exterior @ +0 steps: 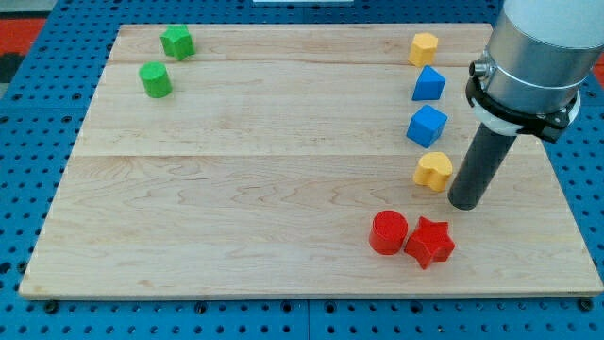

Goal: Slide blue cube towards center

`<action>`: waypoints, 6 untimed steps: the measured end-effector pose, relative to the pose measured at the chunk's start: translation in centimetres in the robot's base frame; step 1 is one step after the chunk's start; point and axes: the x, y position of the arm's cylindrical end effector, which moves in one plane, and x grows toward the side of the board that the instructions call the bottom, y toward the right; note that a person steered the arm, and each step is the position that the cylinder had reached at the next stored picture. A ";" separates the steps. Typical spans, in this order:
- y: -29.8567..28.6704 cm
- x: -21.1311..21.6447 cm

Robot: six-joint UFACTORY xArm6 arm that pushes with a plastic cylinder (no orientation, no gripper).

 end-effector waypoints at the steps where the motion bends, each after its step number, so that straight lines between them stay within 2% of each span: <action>1: 0.0 0.0; 2: 0.3 0.2; 3: 6.3 1.5; 4: 8.0 -2.9; 5: 3.1 -8.8; 6: -2.5 -10.2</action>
